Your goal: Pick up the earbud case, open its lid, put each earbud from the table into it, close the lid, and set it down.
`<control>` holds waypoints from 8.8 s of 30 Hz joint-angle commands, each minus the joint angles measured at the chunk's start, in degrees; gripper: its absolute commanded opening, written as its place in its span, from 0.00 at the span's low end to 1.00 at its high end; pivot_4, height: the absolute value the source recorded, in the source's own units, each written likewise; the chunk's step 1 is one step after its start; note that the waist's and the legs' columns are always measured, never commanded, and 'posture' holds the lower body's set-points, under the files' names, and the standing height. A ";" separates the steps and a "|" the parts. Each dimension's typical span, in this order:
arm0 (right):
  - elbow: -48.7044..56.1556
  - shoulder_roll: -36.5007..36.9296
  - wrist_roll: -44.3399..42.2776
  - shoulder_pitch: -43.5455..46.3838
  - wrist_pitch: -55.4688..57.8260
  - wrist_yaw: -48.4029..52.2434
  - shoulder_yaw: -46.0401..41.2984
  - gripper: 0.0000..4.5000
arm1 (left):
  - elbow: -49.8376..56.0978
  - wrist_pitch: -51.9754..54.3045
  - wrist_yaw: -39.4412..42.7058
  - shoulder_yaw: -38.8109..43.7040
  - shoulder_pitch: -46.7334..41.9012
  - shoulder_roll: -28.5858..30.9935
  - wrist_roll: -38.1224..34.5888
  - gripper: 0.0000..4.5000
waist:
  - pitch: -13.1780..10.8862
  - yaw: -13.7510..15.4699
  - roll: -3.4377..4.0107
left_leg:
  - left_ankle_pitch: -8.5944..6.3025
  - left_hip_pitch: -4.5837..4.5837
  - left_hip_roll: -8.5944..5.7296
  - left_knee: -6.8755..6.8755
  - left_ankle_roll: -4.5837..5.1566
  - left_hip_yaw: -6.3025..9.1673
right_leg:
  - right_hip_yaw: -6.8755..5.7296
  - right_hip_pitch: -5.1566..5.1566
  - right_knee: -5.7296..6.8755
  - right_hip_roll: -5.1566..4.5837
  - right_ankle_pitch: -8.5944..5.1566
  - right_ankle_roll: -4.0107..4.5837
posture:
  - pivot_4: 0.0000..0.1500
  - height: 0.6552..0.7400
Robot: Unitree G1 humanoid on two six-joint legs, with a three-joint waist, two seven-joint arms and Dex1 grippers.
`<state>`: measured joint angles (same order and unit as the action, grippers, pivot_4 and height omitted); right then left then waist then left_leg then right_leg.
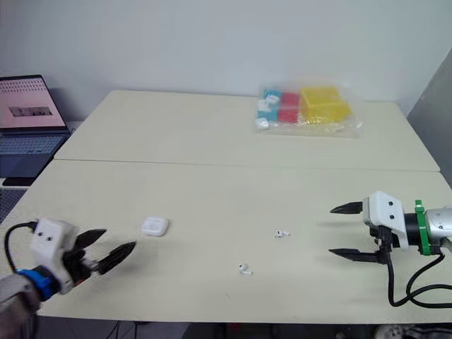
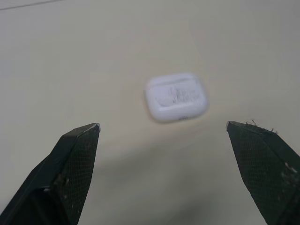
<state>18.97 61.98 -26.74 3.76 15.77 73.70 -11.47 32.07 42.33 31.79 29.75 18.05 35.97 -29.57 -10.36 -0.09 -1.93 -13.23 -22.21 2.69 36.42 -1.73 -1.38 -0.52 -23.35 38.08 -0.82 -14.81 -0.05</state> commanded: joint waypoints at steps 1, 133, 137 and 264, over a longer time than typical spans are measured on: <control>2.92 0.81 -3.35 4.81 3.79 0.13 0.86 0.99 | 0.53 0.71 -5.95 -4.04 -2.60 -2.55 2.90 1.00 | 0.01 -0.09 -0.01 | 0.00 0.09 0.01 0.00 0.00 -0.01 | 0.01 0.06 0.01 0.01 0.01 0.01 | 1.00 0.99; 6.50 -11.35 1.26 41.49 33.24 -20.98 37.38 0.17 | -14.14 -4.92 22.43 -45.67 -50.82 -1.40 8.40 1.00 | -0.03 -0.08 0.14 | -0.14 -1.26 0.00 0.59 0.26 0.22 | -0.03 -0.92 -0.02 0.74 0.19 -0.07 | 1.00 0.99; 7.17 -12.15 1.92 41.00 34.23 -20.44 36.79 0.17 | -14.73 -6.75 23.18 -46.14 -50.42 -1.62 9.46 1.00 | -0.03 -0.10 0.14 | -0.14 -1.26 0.00 0.59 0.26 0.22 | -0.03 -0.93 -0.02 0.74 0.19 -0.06 | 1.00 0.99; 7.34 -14.18 11.26 39.44 31.76 -11.84 35.69 0.17 | -16.07 -9.98 29.45 -47.47 -49.85 -3.50 12.14 0.15 | -0.03 -0.17 0.14 | -0.12 -0.71 -0.01 0.79 0.25 0.02 | 0.08 -0.78 0.83 0.77 0.09 0.10 | 1.00 0.99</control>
<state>25.56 47.40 -16.34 42.00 47.79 61.85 25.49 14.79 33.27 61.31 -18.90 -31.39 32.85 -16.50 -10.39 -0.26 -1.79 -13.35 -22.92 2.68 37.21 -1.48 -1.36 -0.44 -24.13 38.91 -0.05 -14.71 0.05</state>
